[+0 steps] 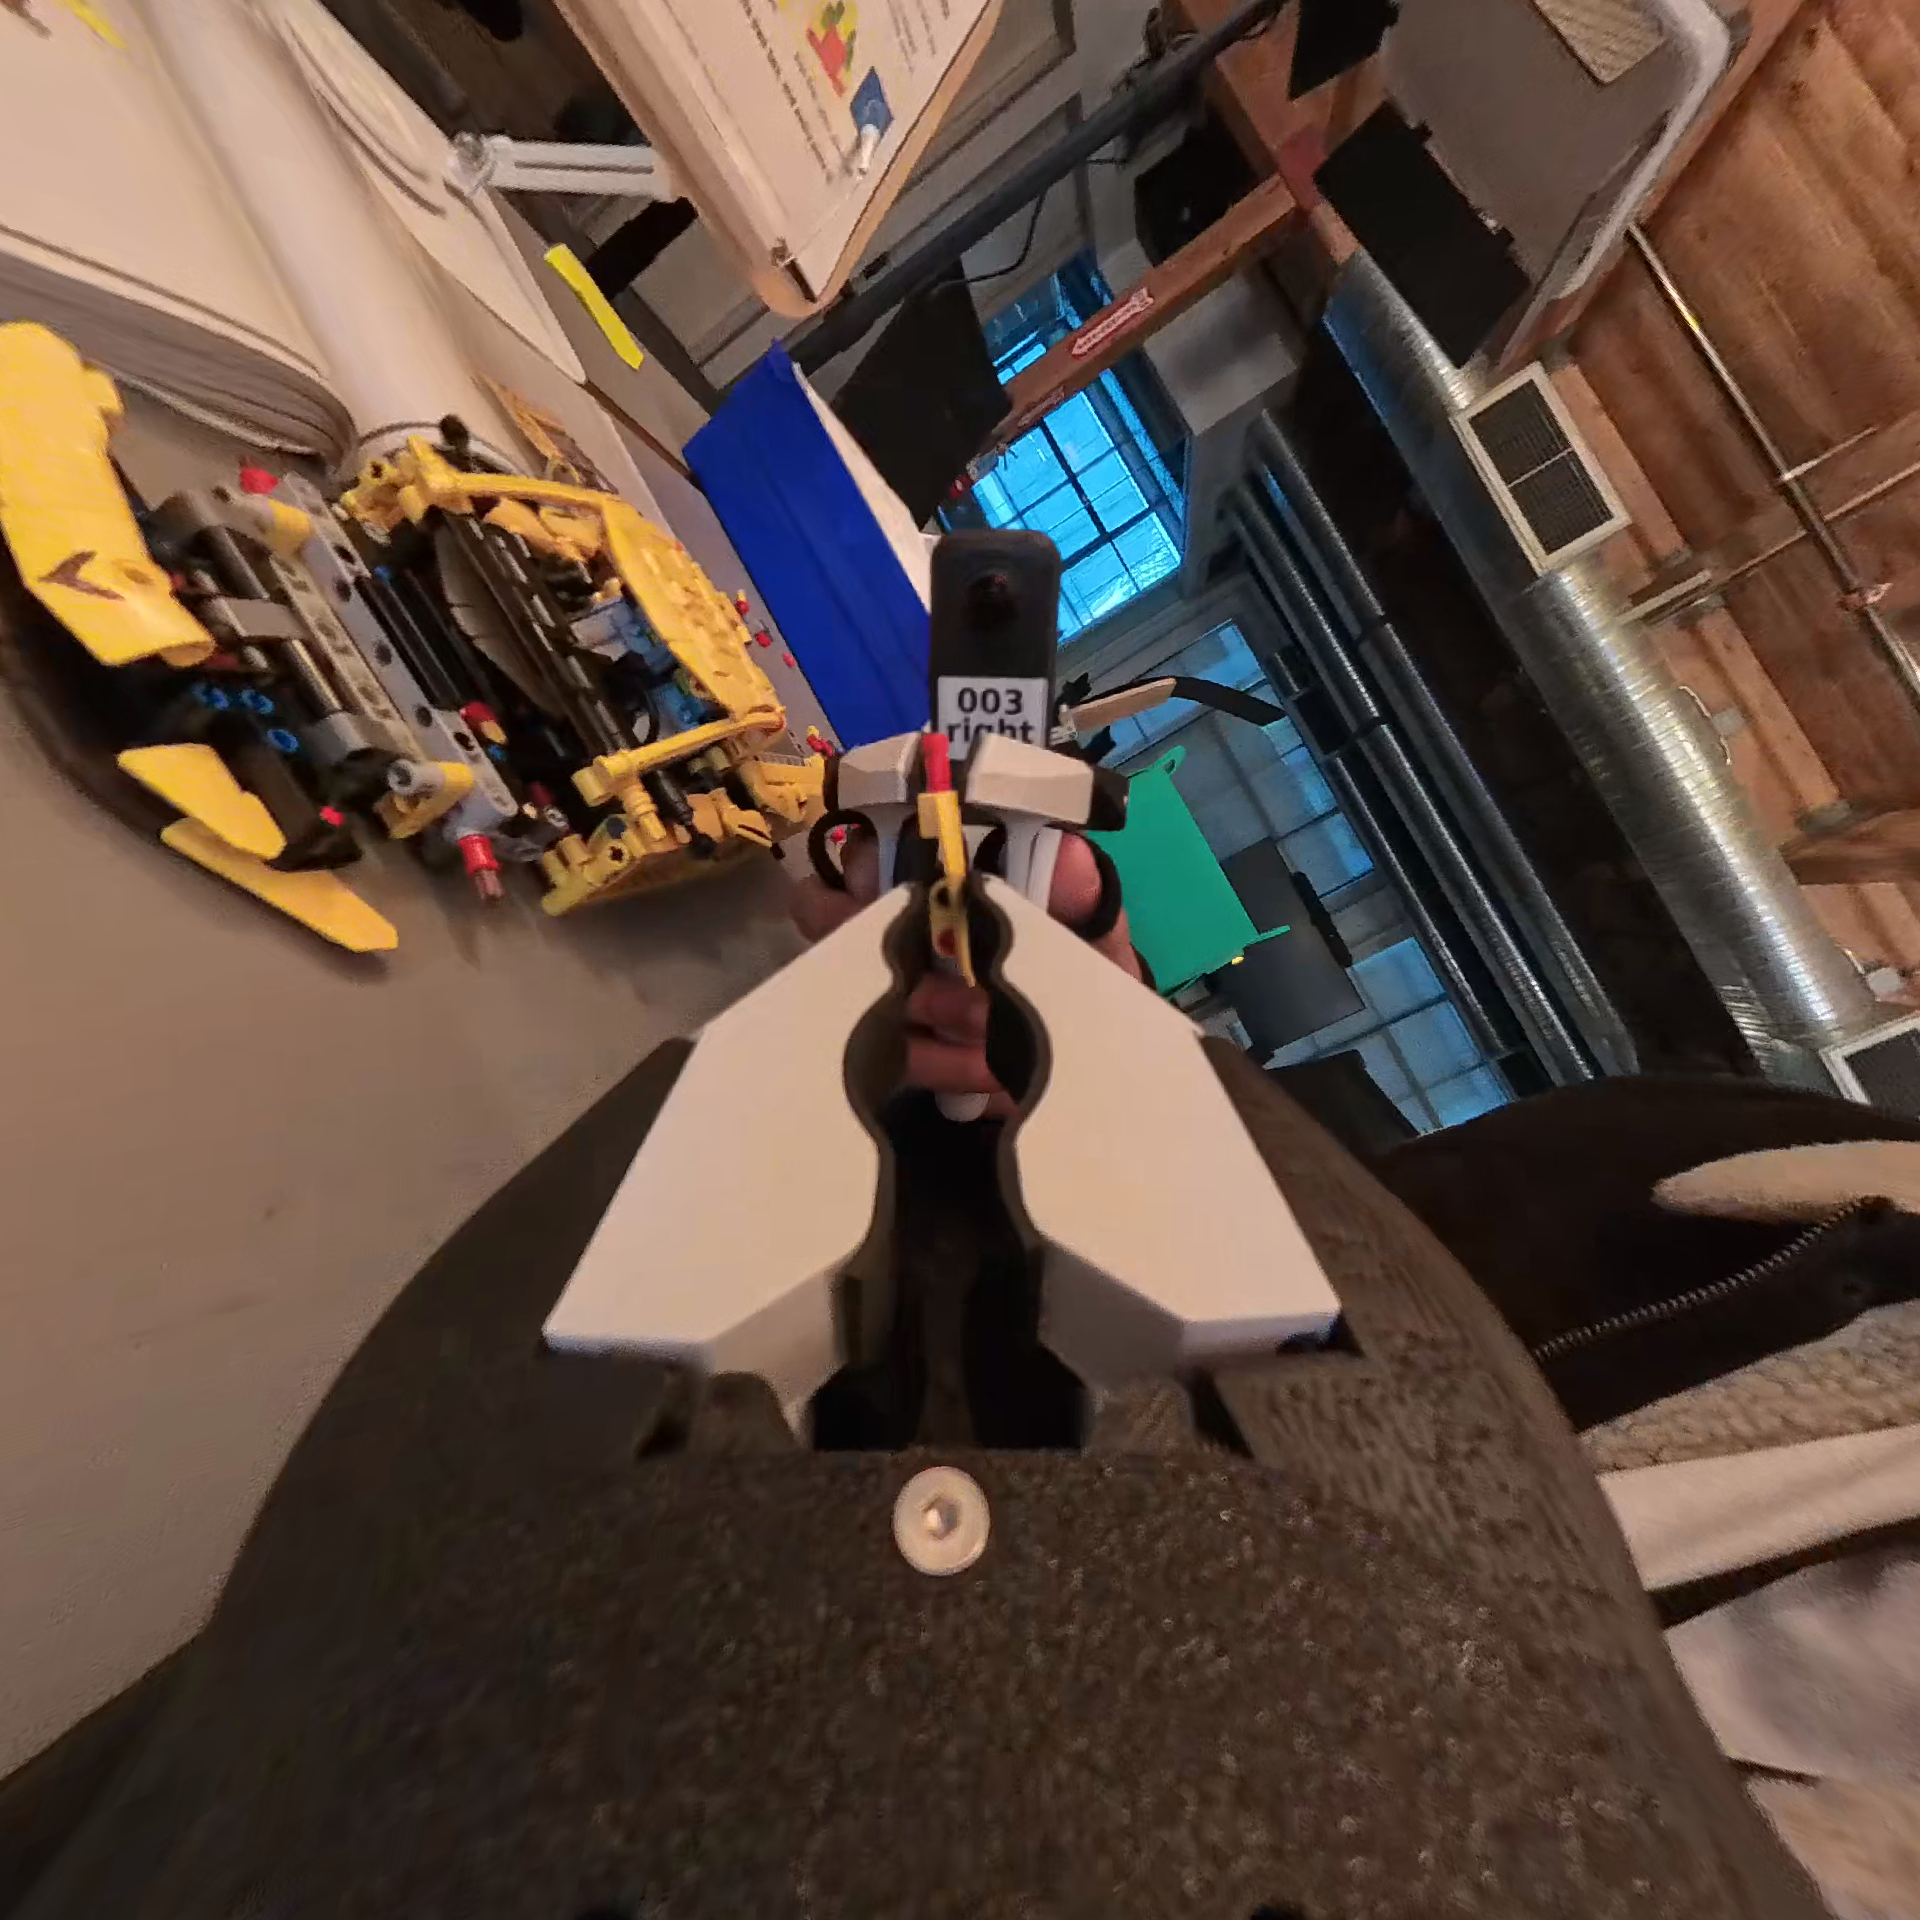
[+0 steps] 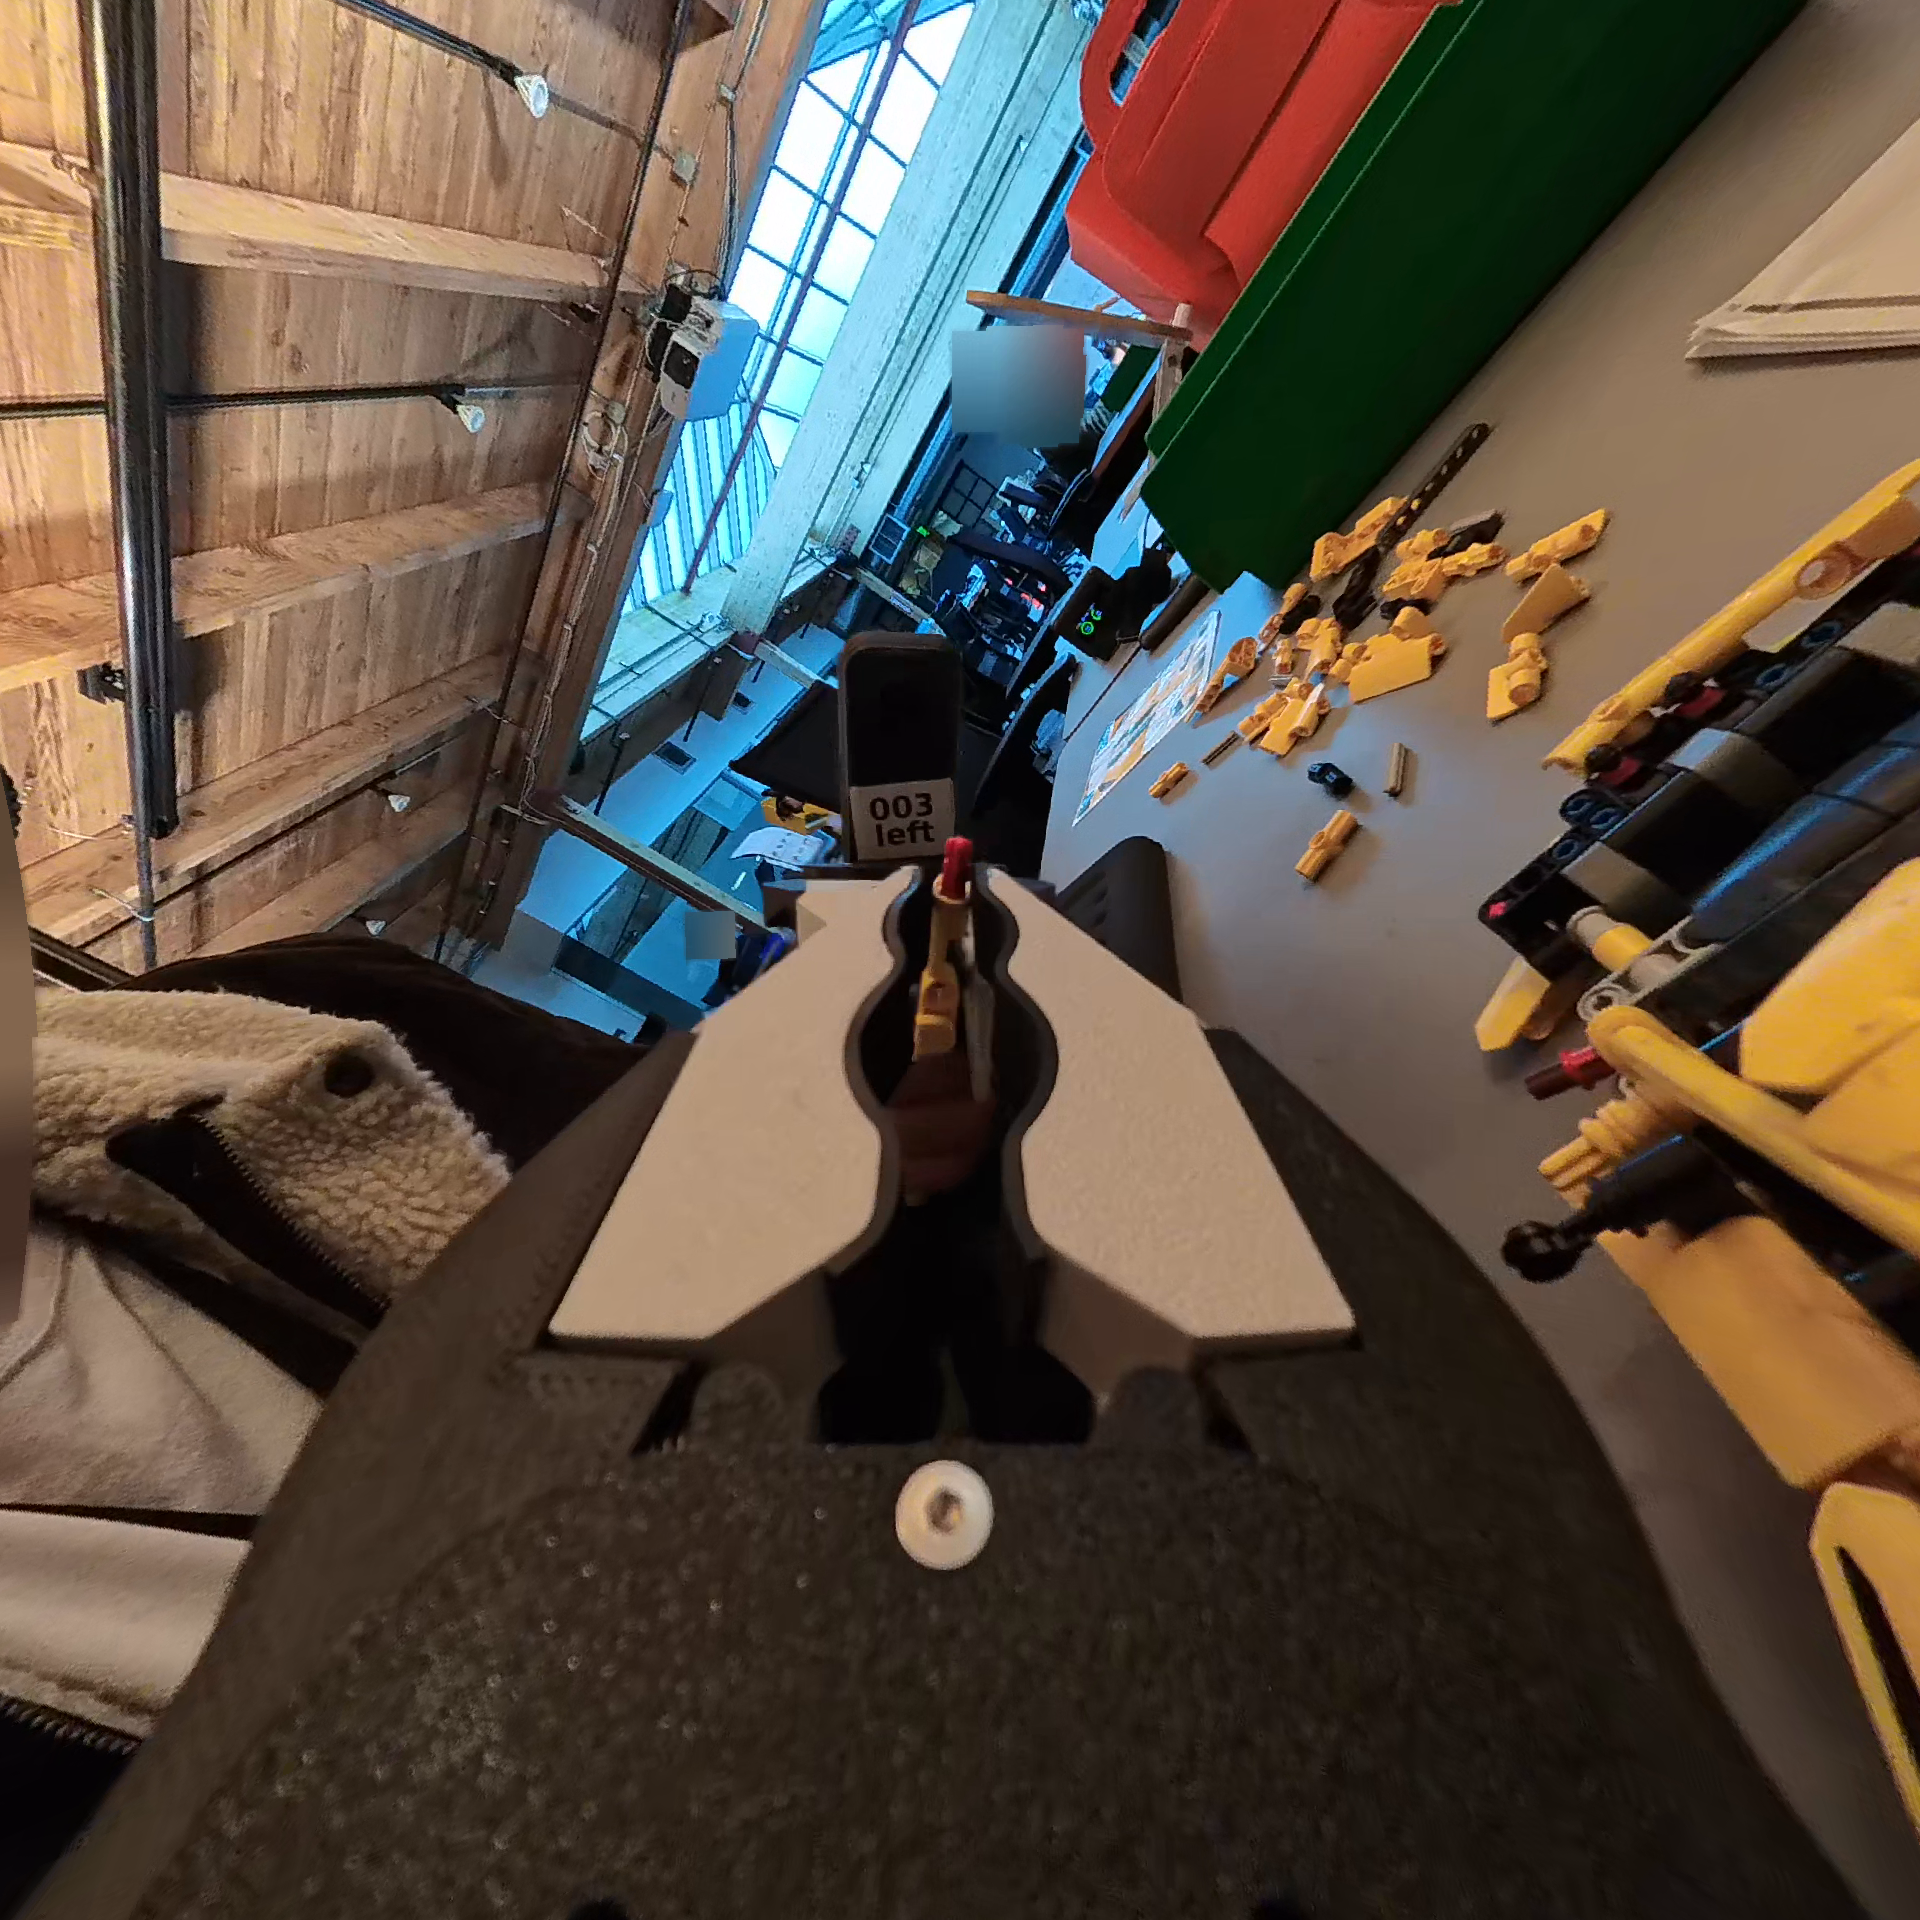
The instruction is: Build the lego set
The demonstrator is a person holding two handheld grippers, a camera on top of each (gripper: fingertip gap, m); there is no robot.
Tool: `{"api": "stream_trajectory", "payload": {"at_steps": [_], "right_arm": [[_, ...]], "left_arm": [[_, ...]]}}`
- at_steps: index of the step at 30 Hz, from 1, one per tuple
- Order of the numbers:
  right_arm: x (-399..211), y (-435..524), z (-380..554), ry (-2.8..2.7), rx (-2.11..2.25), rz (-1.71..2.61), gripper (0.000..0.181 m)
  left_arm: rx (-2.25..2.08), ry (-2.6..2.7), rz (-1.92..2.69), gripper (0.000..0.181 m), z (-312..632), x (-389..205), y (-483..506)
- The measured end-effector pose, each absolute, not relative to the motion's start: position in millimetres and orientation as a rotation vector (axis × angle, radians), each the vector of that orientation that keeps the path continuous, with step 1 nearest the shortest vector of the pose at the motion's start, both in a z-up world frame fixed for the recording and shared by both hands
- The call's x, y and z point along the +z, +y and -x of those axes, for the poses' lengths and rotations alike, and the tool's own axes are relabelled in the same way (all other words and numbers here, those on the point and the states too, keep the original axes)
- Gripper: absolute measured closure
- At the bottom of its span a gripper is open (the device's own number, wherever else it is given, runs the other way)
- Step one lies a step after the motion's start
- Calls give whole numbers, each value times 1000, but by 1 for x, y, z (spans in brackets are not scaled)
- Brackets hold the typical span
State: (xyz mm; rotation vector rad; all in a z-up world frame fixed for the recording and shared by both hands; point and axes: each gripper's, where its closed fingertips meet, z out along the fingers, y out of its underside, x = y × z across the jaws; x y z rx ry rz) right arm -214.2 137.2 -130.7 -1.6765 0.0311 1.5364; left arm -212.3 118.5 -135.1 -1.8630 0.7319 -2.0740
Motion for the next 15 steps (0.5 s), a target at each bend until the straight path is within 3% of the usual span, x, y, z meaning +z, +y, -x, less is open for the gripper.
{"api": "stream_trajectory", "payload": {"at_steps": [5, 8, 10, 15], "right_arm": [[-143, 139, 214, -41, 1365, 1792, 173], [-132, 143, 196, -275, 1004, 1891, 152], [-115, 152, 176, -476, 728, 1925, 149], [-110, 217, 138, -859, 340, 2093, 155]], "left_arm": [[-2118, 684, 1962, 175, 220, -145, 126], [-2131, 545, 2104, 175, 229, -160, 154], [-2117, 420, 2216, 175, 233, -173, 177], [-1997, 414, 2396, 175, 216, -199, 193]]}}
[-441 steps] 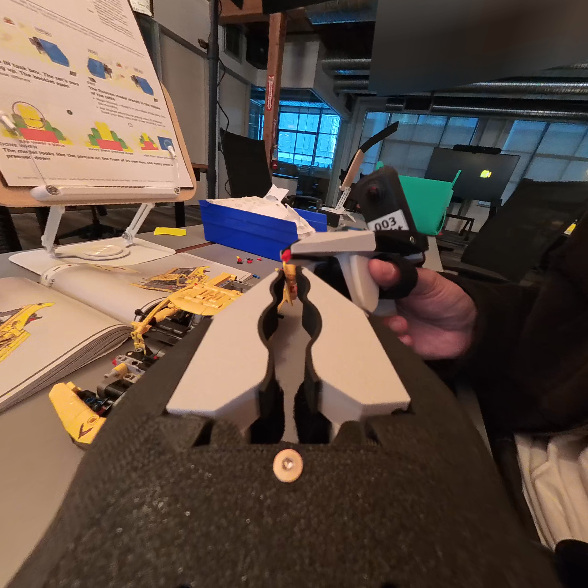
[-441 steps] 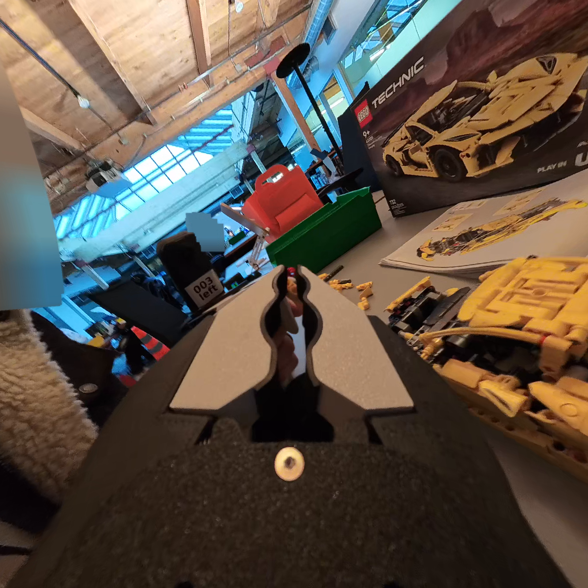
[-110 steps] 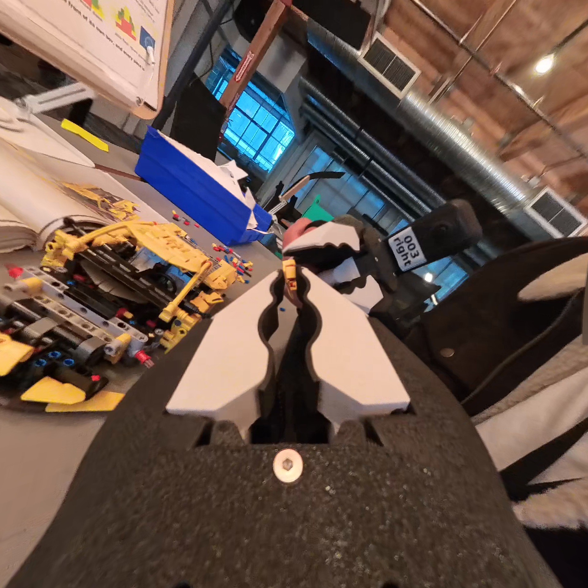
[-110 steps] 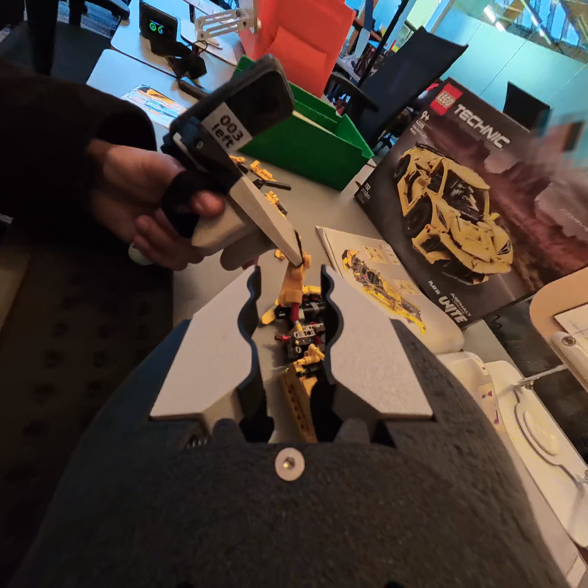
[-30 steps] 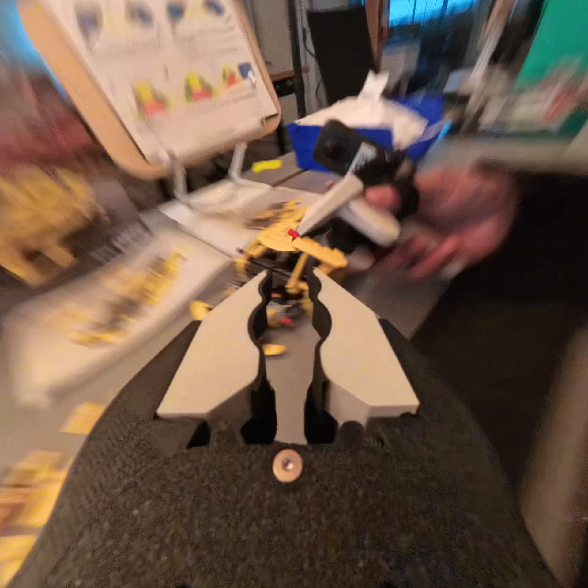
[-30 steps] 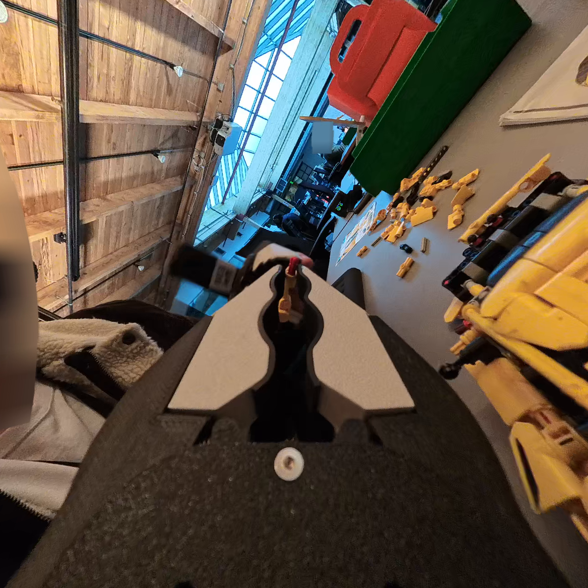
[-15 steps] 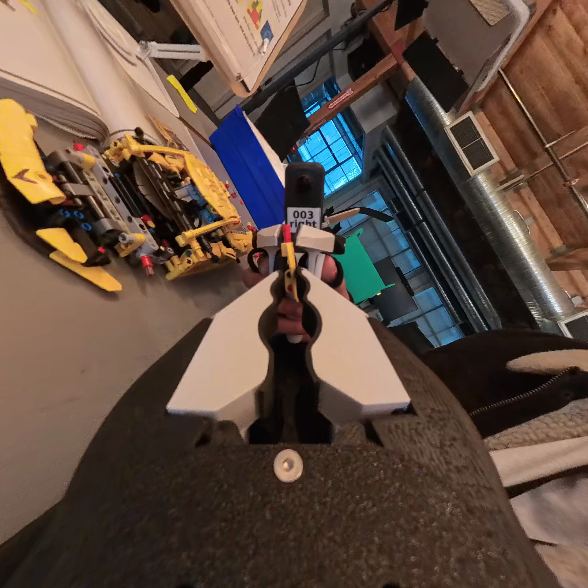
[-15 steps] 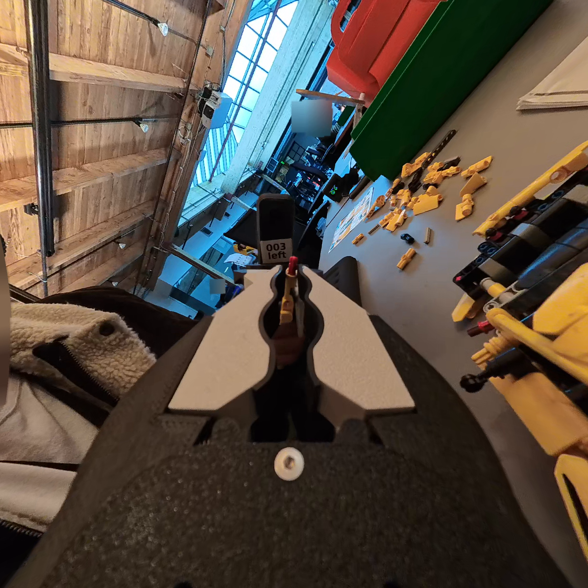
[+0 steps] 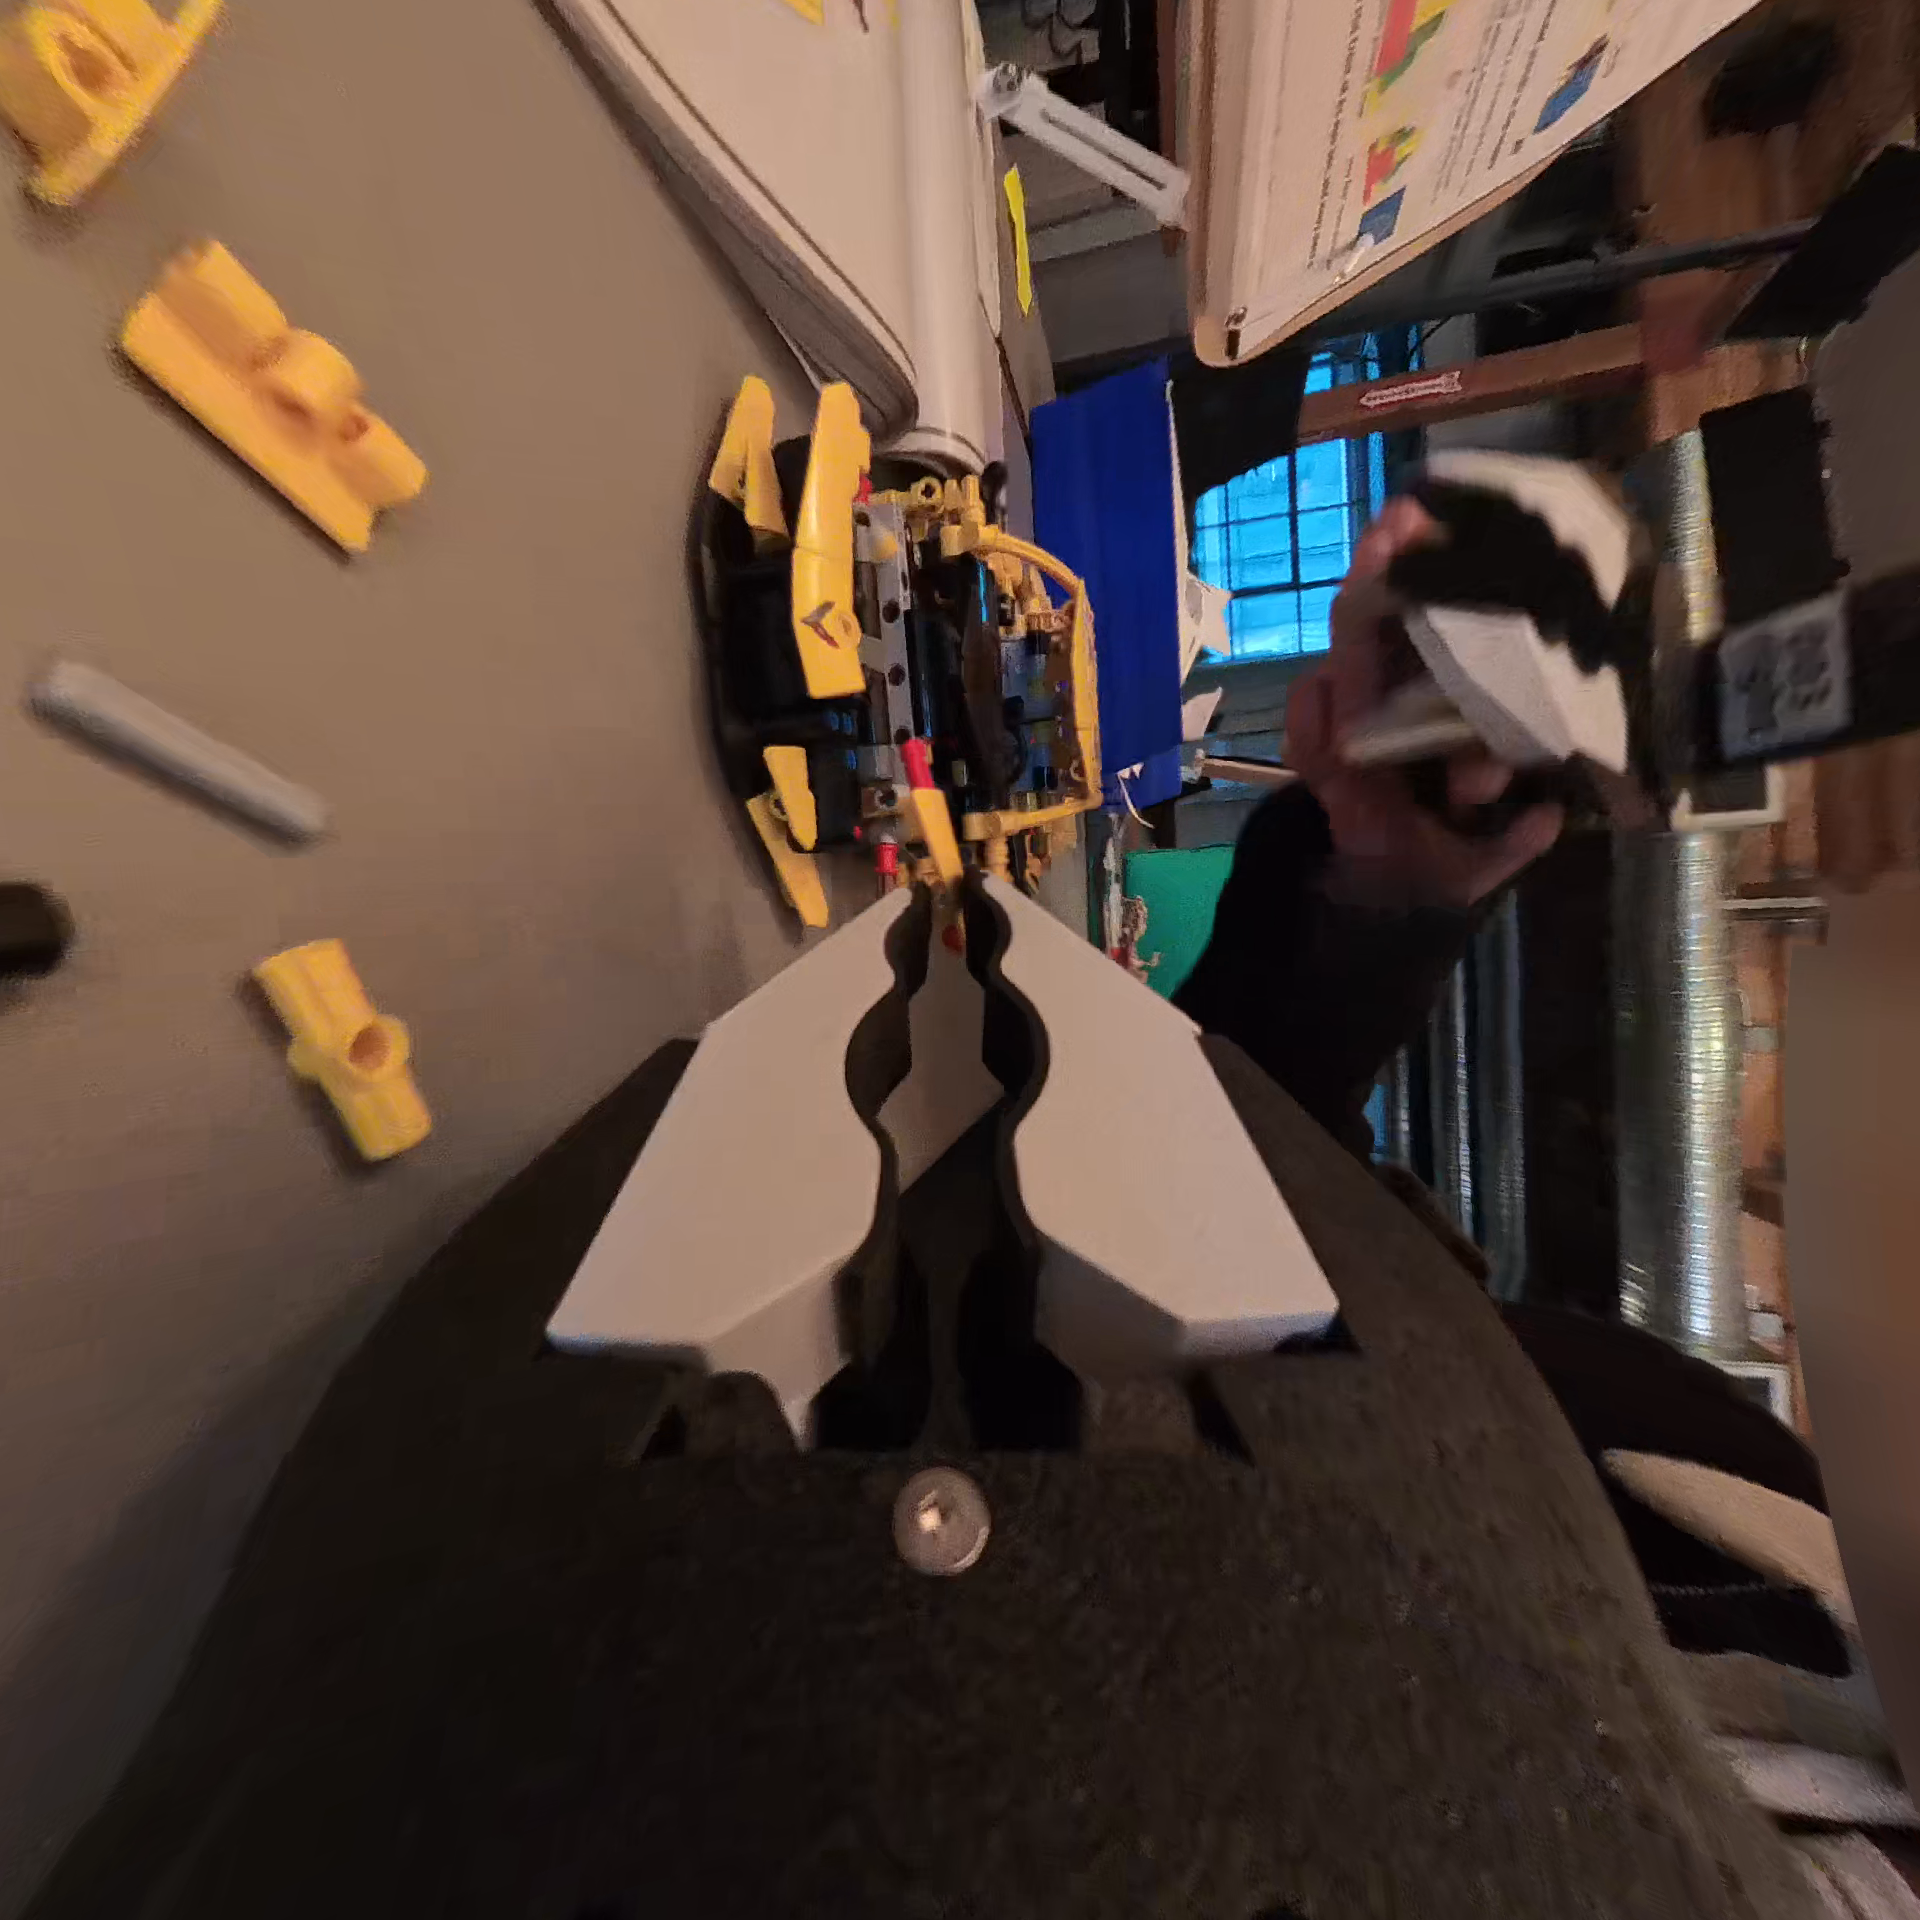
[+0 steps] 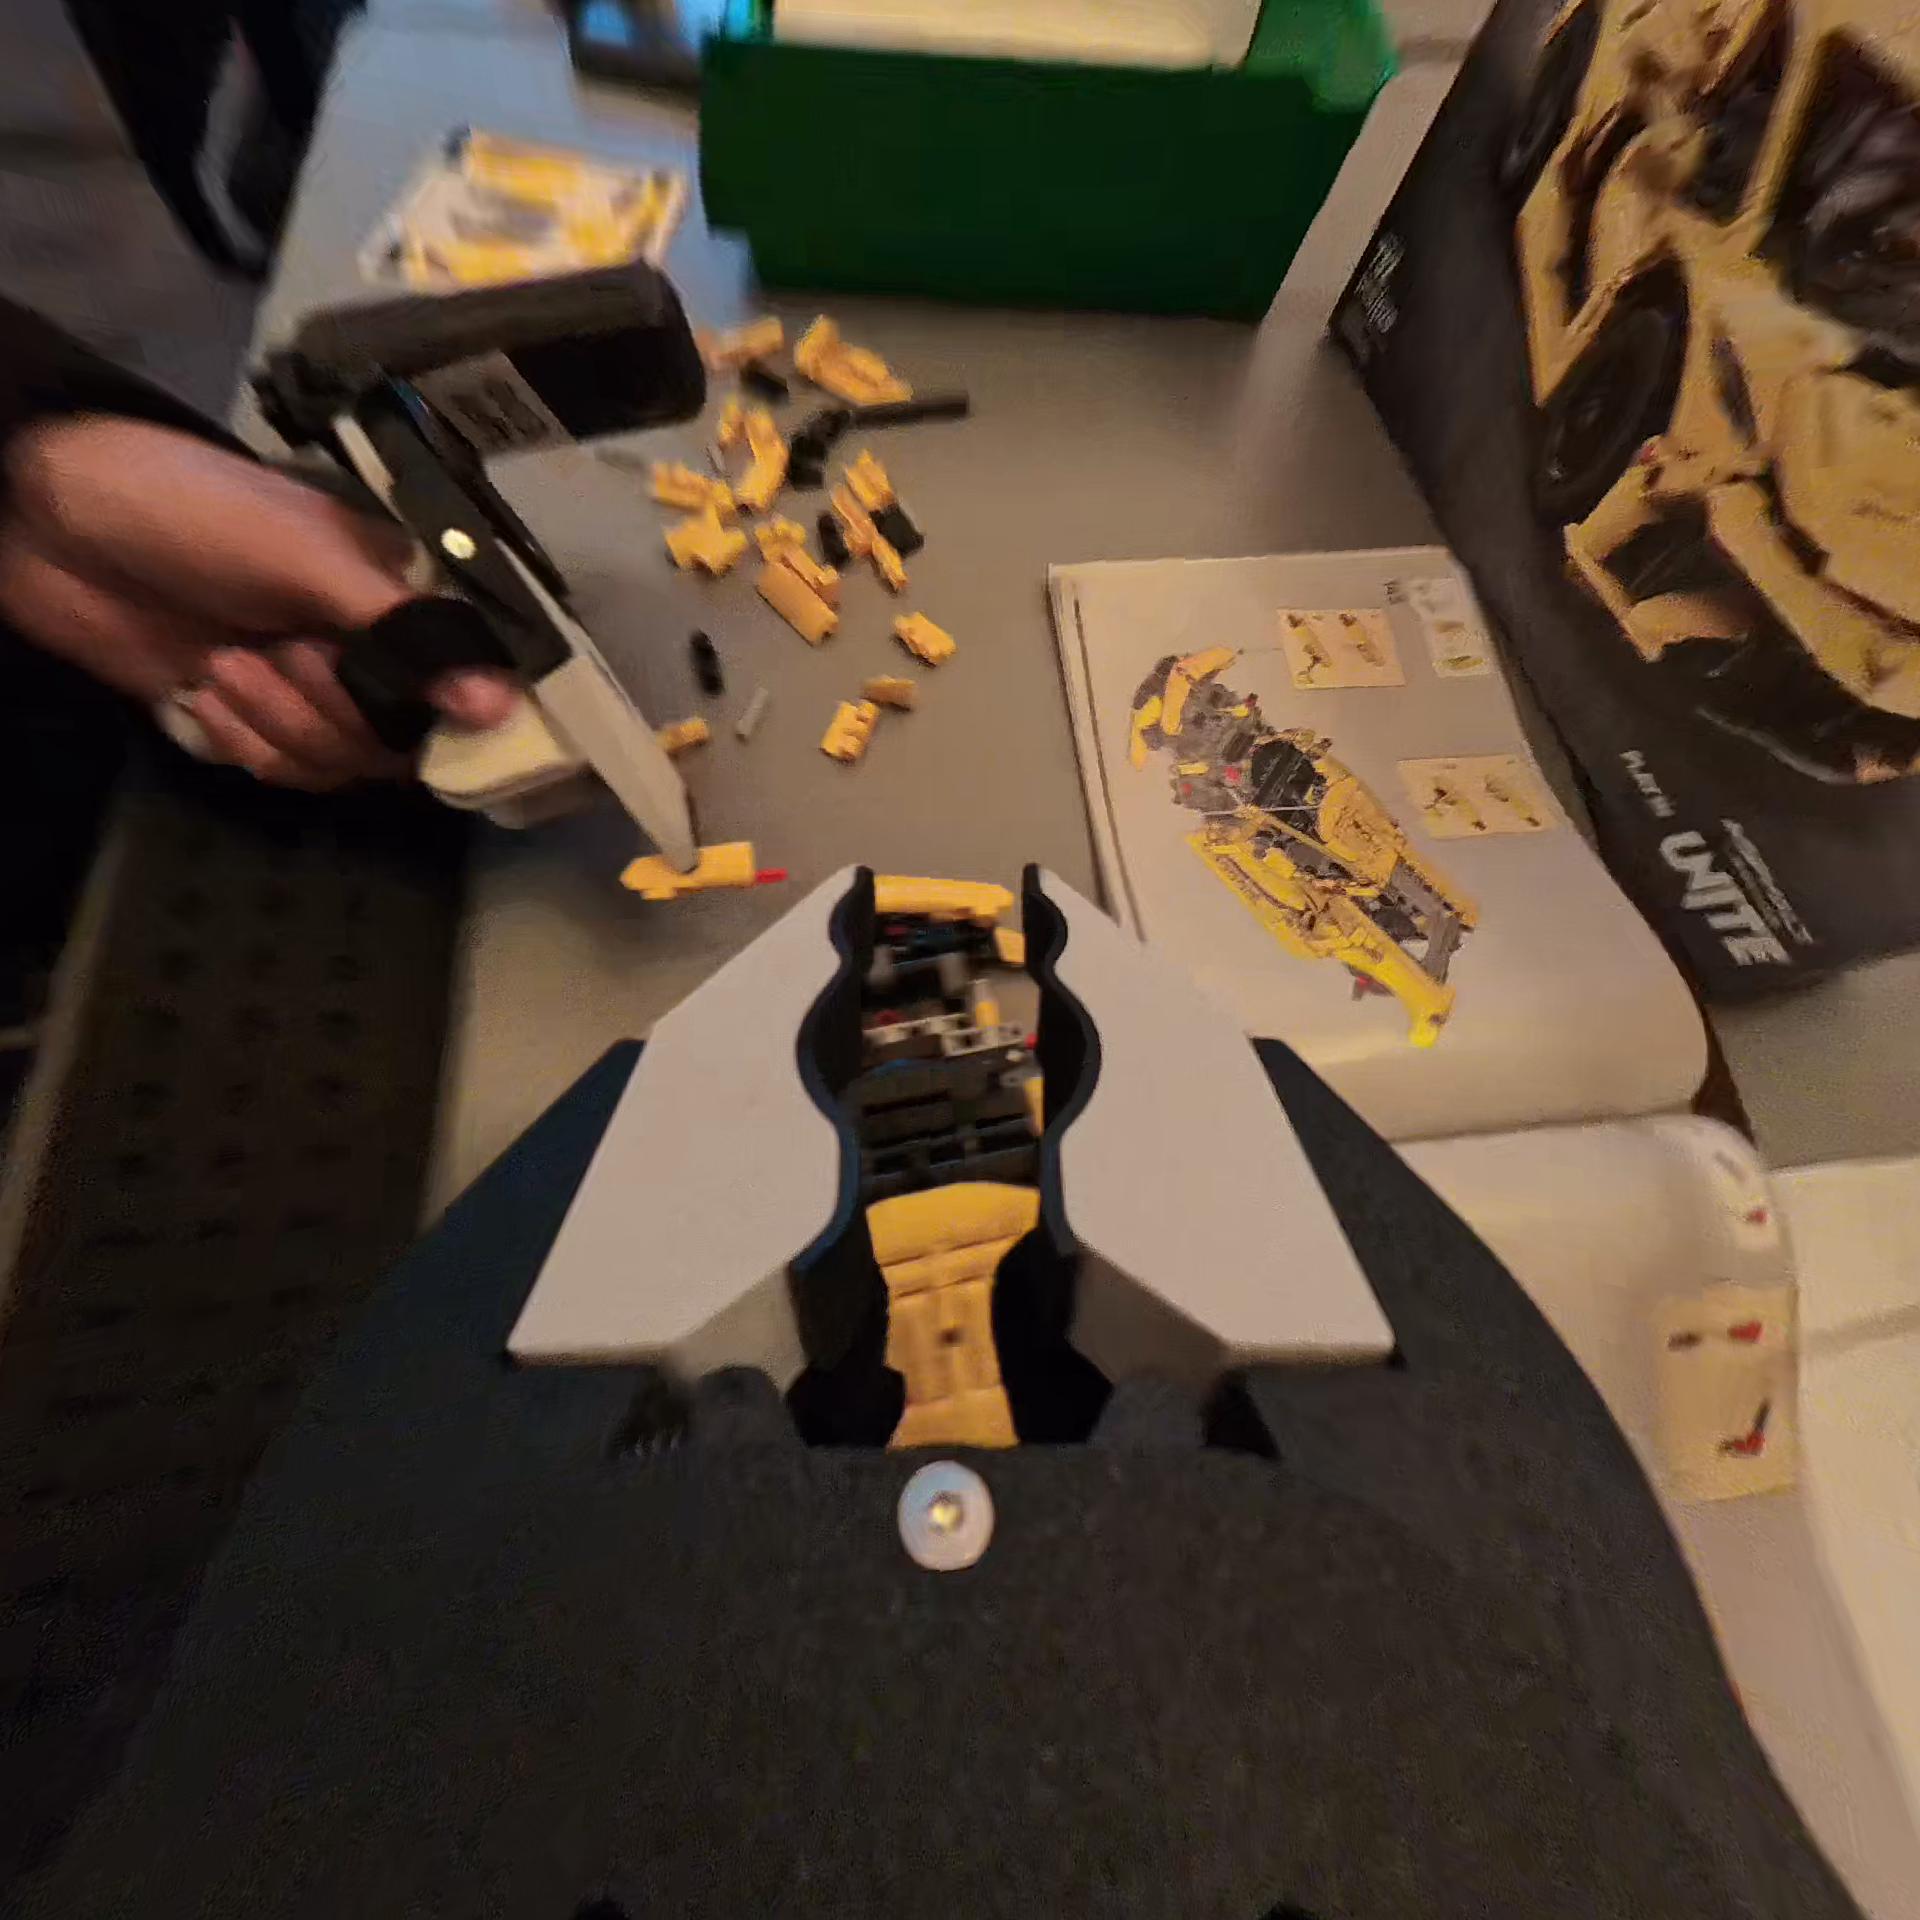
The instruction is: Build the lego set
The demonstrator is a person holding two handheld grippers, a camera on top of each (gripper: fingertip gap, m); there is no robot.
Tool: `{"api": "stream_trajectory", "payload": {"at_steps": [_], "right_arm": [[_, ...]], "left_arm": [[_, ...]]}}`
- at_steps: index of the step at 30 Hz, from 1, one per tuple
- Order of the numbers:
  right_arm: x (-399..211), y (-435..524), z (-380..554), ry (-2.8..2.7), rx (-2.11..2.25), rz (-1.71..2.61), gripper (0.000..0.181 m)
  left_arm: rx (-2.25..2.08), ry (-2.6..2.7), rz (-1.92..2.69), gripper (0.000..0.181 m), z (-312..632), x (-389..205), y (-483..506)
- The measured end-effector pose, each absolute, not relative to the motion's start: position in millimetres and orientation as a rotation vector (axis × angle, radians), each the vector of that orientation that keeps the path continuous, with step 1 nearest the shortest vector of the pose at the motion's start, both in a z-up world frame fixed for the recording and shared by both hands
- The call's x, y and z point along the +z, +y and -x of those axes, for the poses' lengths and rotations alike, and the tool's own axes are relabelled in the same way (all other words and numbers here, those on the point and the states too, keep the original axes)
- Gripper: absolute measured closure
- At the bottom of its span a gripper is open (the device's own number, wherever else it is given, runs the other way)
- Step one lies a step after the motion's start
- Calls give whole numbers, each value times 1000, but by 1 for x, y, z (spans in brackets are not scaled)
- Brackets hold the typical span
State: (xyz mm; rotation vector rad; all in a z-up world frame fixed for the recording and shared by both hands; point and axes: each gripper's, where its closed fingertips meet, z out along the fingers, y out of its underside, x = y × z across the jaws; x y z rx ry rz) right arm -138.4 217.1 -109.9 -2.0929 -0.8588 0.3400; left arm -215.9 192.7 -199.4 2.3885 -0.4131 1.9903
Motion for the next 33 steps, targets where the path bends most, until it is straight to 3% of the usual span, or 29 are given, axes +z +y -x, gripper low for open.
{"api": "stream_trajectory", "payload": {"at_steps": [7, 11, 18, 33], "right_arm": [[-203, 270, 160, -1048, 846, 2395, 149], [-226, 268, 158, -1194, 771, 2416, 156], [-226, 262, 155, -1185, 887, 2411, 173], [-226, 262, 155, -1158, 913, 2375, 174]], "left_arm": [[1971, -291, -2395, 175, 202, -208, 195], [1972, -239, -2394, 175, 201, -210, 198], [1959, -206, -2383, 176, 199, -214, 198], [1930, -220, -2413, 175, 195, -218, 194]]}}
